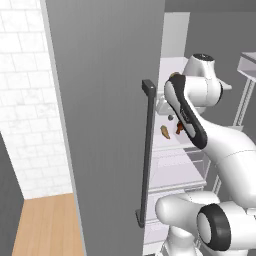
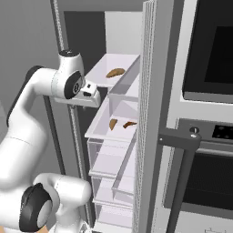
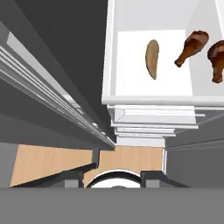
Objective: Place one sweet potato and one chicken drumstick in each tupperware on the nearby counter, to pack two identical lunches.
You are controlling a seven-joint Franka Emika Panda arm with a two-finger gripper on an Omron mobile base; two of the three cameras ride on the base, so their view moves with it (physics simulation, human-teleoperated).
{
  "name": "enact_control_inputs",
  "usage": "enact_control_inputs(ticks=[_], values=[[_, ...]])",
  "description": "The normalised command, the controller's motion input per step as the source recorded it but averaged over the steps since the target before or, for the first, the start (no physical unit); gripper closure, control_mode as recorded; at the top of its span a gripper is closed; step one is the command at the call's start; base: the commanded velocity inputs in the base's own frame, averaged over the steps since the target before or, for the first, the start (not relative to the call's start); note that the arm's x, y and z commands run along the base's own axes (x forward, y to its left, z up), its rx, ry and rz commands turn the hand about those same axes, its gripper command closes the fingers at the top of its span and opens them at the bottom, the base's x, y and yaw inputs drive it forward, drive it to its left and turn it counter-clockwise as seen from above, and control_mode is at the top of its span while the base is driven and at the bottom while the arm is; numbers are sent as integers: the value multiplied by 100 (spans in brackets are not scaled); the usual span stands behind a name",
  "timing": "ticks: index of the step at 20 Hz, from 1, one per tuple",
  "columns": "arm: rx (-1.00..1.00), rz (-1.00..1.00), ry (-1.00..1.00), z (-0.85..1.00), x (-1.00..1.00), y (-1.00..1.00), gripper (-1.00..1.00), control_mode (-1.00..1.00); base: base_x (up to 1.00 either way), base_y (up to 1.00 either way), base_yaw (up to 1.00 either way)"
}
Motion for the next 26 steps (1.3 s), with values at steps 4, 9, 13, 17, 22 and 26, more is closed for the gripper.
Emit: enact_control_inputs(ticks=[4, 9, 13, 17, 22, 26], values=[[3, 0, -7, 2, 0, -17, -100, -100, 0, 0, 0], [7, 0, -34, 17, 0, -45, -100, -100, 0, 0, 0], [5, 0, -27, 31, 0, -22, -100, -100, 0, 0, 0], [0, 0, -20, 54, 0, -1, -100, -100, 0, 0, 0], [0, -2, -7, 57, 0, 0, -100, -100, 0, 0, 0], [3, -8, 0, 34, 0, -10, -100, -100, 0, 0, 0]])
